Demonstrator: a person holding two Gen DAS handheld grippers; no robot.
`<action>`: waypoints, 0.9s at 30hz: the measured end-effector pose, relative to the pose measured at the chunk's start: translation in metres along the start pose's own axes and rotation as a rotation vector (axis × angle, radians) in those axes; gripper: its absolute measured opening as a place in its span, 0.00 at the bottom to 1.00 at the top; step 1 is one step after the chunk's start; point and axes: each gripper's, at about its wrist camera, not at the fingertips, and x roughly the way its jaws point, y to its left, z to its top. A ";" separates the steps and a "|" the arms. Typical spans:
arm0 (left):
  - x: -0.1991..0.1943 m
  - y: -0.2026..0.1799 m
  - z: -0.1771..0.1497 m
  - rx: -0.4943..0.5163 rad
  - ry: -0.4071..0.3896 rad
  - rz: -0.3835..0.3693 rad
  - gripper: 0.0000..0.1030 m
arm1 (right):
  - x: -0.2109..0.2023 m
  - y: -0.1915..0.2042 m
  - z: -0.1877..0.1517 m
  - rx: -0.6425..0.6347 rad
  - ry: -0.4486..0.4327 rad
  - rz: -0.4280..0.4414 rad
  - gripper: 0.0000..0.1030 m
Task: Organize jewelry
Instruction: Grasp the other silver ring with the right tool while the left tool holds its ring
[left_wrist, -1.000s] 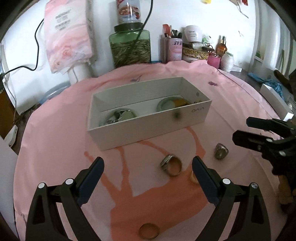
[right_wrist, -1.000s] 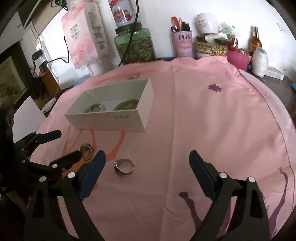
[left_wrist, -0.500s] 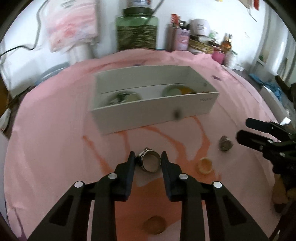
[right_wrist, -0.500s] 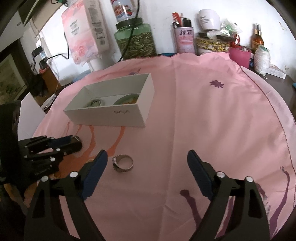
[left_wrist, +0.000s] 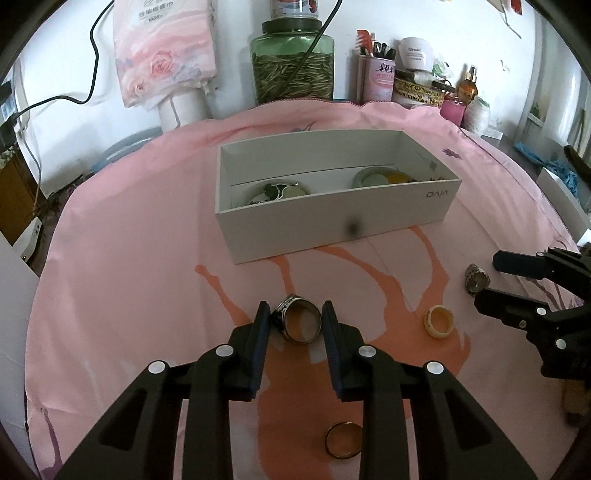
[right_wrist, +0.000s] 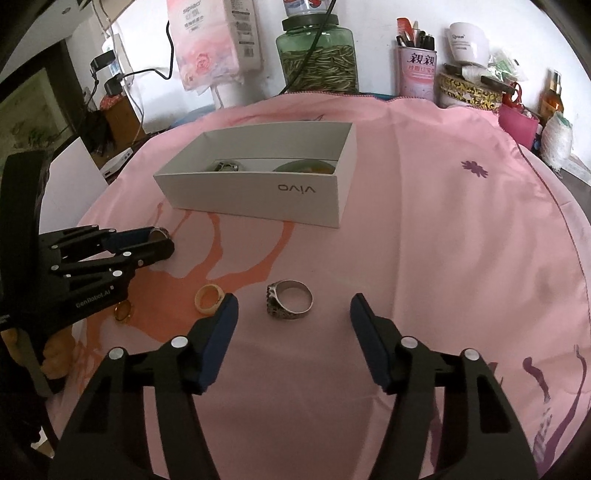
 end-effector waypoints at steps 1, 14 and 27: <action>0.000 0.000 0.000 0.002 -0.001 0.001 0.28 | 0.001 0.001 0.001 -0.001 0.001 -0.004 0.59; -0.001 -0.005 -0.001 0.024 -0.012 0.026 0.28 | 0.007 0.005 0.006 -0.041 0.003 -0.057 0.25; -0.008 -0.007 -0.001 0.026 -0.046 0.041 0.27 | -0.003 0.006 0.005 -0.039 -0.051 -0.039 0.25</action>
